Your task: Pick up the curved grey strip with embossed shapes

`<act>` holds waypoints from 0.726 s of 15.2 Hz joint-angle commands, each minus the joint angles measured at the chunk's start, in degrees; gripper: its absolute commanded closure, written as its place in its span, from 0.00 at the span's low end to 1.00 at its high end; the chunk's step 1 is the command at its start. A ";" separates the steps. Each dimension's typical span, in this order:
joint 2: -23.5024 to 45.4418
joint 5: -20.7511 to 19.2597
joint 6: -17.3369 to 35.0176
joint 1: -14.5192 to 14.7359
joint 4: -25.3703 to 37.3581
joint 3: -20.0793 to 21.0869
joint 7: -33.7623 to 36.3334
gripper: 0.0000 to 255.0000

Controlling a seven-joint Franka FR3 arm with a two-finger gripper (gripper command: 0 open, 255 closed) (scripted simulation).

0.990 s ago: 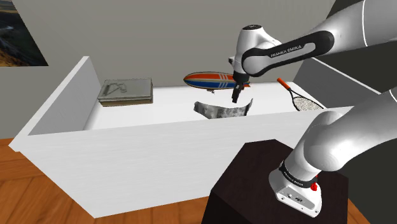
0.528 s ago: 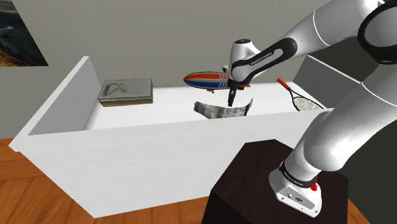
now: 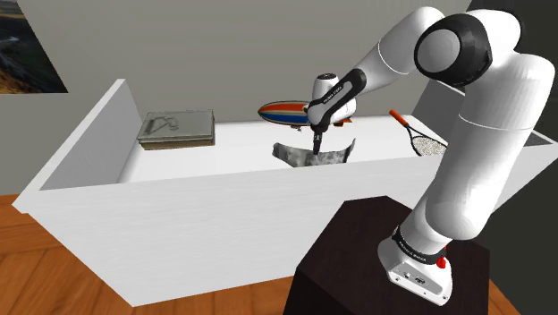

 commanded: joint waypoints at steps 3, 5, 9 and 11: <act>4.81 2.18 2.36 -1.19 2.25 1.15 -2.76 0.00; 6.24 2.73 3.71 -1.48 2.29 1.51 -3.03 0.00; 8.85 3.72 6.05 -2.03 2.50 2.21 -3.51 0.00; 8.89 3.75 6.07 -2.10 2.52 2.21 -3.60 1.00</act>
